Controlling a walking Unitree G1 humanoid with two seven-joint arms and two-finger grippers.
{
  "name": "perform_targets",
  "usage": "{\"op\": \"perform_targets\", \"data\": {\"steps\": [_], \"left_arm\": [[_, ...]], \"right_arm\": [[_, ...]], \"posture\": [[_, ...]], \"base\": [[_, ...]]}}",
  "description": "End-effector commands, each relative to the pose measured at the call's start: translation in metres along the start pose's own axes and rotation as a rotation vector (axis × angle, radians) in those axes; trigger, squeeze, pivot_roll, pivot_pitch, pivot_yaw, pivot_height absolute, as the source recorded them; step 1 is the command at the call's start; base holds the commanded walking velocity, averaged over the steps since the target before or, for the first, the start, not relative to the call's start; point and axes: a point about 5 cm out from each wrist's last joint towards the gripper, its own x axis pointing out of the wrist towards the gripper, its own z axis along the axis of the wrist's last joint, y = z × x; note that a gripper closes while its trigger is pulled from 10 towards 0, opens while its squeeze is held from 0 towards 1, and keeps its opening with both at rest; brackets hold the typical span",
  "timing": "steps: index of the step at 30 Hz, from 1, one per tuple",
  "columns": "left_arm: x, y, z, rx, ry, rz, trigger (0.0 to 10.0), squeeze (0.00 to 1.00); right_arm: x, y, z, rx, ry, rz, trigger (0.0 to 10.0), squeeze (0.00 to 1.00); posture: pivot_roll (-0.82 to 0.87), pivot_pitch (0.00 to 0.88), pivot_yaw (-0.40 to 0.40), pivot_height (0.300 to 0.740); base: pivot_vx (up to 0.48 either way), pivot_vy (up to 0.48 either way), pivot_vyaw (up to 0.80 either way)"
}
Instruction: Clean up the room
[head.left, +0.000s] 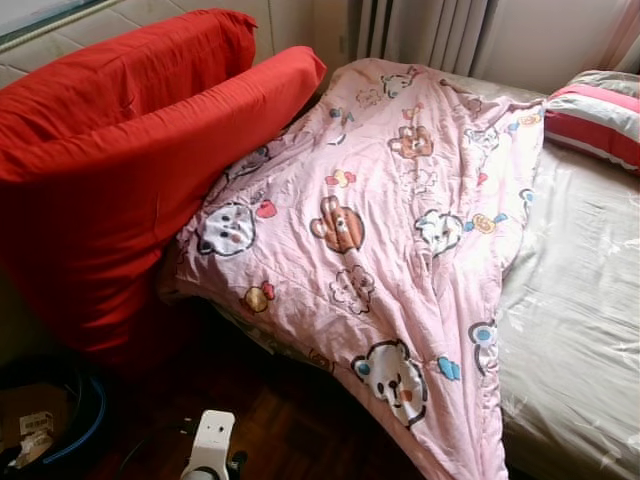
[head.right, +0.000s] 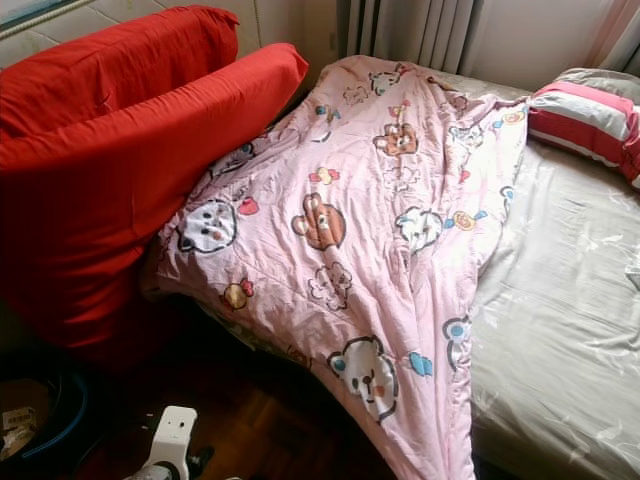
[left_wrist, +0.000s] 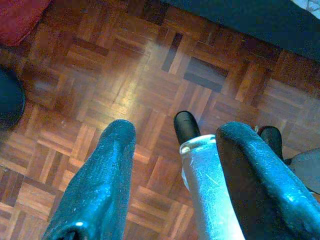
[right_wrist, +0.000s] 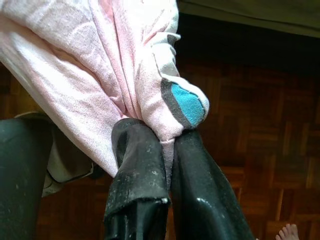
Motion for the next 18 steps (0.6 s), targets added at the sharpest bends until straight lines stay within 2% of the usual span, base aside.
{"op": "perform_targets", "data": {"steps": [1,6,11,13,14,15,18], "left_arm": [[-0.002,0.003,-0.011,0.006,0.046,0.004,10.0,0.00],[-0.003,0.004,-0.012,0.007,0.050,0.005,10.0,0.00],[-0.003,0.004,-0.013,0.010,0.054,0.006,10.0,0.00],[-0.003,0.004,-0.013,0.010,0.054,0.006,10.0,0.00],[-0.003,0.004,-0.013,0.010,0.055,0.006,10.0,0.00],[-0.003,0.004,-0.013,0.010,0.056,0.006,10.0,0.00],[-0.003,0.004,-0.014,0.011,0.059,0.007,10.0,0.00]], "right_arm": [[-0.002,-0.006,-0.008,-0.007,0.024,-0.029,10.0,0.00],[-0.001,-0.004,-0.004,-0.051,0.013,-0.009,10.0,0.00],[-0.001,0.010,-0.004,-0.125,0.017,0.080,10.0,0.02],[-0.001,0.010,-0.004,-0.125,0.017,0.080,10.0,0.02],[-0.001,0.010,-0.004,-0.132,0.017,0.082,10.0,0.39],[-0.001,0.011,-0.003,-0.127,0.012,0.080,10.0,1.00],[-0.001,0.010,-0.002,-0.114,0.003,0.072,10.0,1.00]], "posture": [[-0.11,0.144,0.014,0.740],[-0.11,0.145,0.014,0.740],[-0.11,0.146,0.016,0.740],[-0.11,0.146,0.016,0.740],[-0.11,0.146,0.016,0.740],[-0.11,0.147,0.016,0.740],[-0.11,0.147,0.017,0.740]], "base": [[0.000,0.000,0.00],[0.000,0.000,0.00],[0.000,0.000,0.00],[0.000,0.000,0.00],[0.000,0.000,0.00],[0.000,0.000,0.00],[0.000,0.000,0.00]]}}
